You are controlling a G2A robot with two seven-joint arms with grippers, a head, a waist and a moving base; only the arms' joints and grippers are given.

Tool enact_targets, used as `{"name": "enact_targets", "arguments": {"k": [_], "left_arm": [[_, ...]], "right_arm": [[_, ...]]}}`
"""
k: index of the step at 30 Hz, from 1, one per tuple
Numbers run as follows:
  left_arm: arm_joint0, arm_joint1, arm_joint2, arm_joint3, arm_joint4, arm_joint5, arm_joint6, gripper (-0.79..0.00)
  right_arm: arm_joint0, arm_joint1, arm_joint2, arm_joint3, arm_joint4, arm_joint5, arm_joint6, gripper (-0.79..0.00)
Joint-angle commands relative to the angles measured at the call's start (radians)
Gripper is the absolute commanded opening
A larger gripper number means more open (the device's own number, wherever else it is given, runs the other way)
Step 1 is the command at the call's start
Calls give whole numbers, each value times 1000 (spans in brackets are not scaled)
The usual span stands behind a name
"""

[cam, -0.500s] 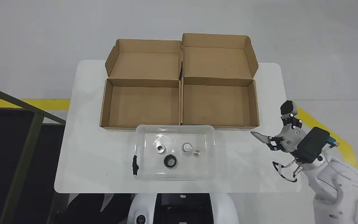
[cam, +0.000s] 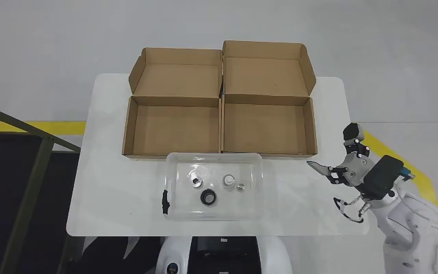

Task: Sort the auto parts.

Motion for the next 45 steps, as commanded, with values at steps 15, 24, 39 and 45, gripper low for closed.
{"name": "enact_targets", "arguments": {"k": [15,24,39,45], "left_arm": [[0,0,0,0,0,0,0,0],[0,0,0,0,0,0,0,0],[0,0,0,0,0,0,0,0],[0,0,0,0,0,0,0,0]], "right_arm": [[59,17,-88,-73,-23,-92,235,0],[216,38,-338,-51,75,-160,542,0],[413,66,-629,18,203,-160,857,0],[454,67,-697,62,202,-149,890,0]]}}
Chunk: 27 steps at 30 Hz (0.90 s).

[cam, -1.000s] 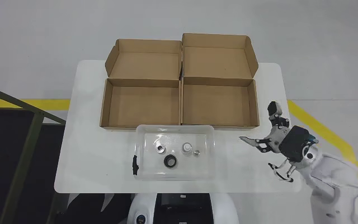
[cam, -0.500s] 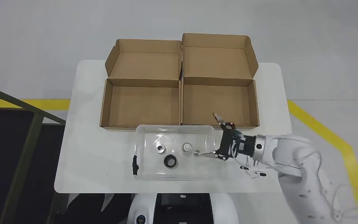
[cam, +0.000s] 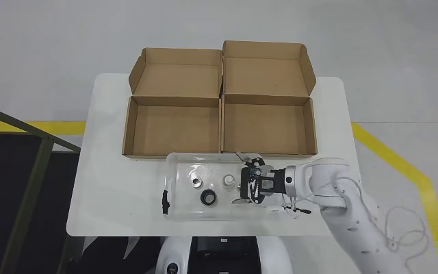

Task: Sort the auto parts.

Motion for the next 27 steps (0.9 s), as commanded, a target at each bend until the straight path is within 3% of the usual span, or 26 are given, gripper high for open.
{"name": "enact_targets", "arguments": {"k": [1,9,21,23,24,26,27], "left_arm": [[0,0,0,0,0,0,0,0],[0,0,0,0,0,0,0,0],[0,0,0,0,0,0,0,0],[0,0,0,0,0,0,0,0],[0,0,0,0,0,0,0,0],[0,0,0,0,0,0,0,0],[0,0,0,0,0,0,0,0]], "right_arm": [[12,-1,-27,10,-18,10,15,0],[40,-8,-105,50,-103,84,-25,0],[40,-5,-157,88,-166,97,-71,0],[43,-5,-161,94,-170,98,-79,-68],[44,-4,-162,96,-171,98,-82,-169],[46,-4,-165,100,-179,104,-82,-206],[47,-3,-167,101,-182,107,-82,-277]]}}
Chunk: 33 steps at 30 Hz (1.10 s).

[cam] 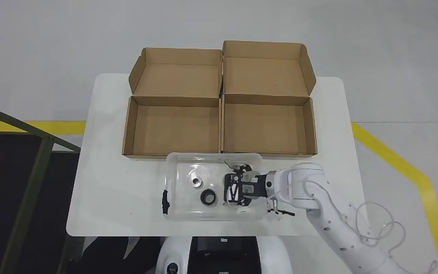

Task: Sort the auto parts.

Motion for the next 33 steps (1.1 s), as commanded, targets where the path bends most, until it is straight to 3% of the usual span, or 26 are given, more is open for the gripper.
{"name": "enact_targets", "arguments": {"k": [1,2,9,14,17,26,33], "left_arm": [[0,0,0,0,0,0,0,0],[0,0,0,0,0,0,0,0],[0,0,0,0,0,0,0,0],[0,0,0,0,0,0,0,0],[0,0,0,0,0,0,0,0],[0,0,0,0,0,0,0,0],[0,0,0,0,0,0,0,0]], "right_arm": [[2,1,-3,3,-5,4,-2,-363],[3,1,-5,7,-5,5,-5,-400],[10,3,-15,20,-13,13,-4,-446],[14,6,-18,13,-10,12,0,-600],[14,10,-12,-7,-3,3,8,-785],[-15,29,35,-140,10,-8,59,-785],[-58,47,101,-225,69,-44,2,-785]]}}
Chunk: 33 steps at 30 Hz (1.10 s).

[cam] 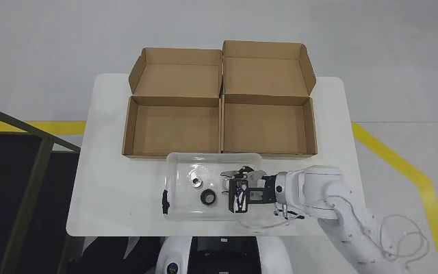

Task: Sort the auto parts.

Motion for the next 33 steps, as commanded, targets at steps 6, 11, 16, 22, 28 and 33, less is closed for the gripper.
{"name": "enact_targets", "arguments": {"k": [6,11,16,22,28,33], "left_arm": [[0,0,0,0,0,0,0,0],[0,0,0,0,0,0,0,0],[0,0,0,0,0,0,0,0],[0,0,0,0,0,0,0,0],[0,0,0,0,0,0,0,0],[0,0,0,0,0,0,0,0]], "right_arm": [[-14,4,78,48,124,-13,-256,-785],[-19,3,108,71,129,5,-386,-785],[-3,2,133,72,156,10,-478,-785],[29,8,196,43,219,-13,-521,-785],[20,17,302,-18,274,16,-545,-785],[26,19,339,-27,331,21,-585,-785]]}}
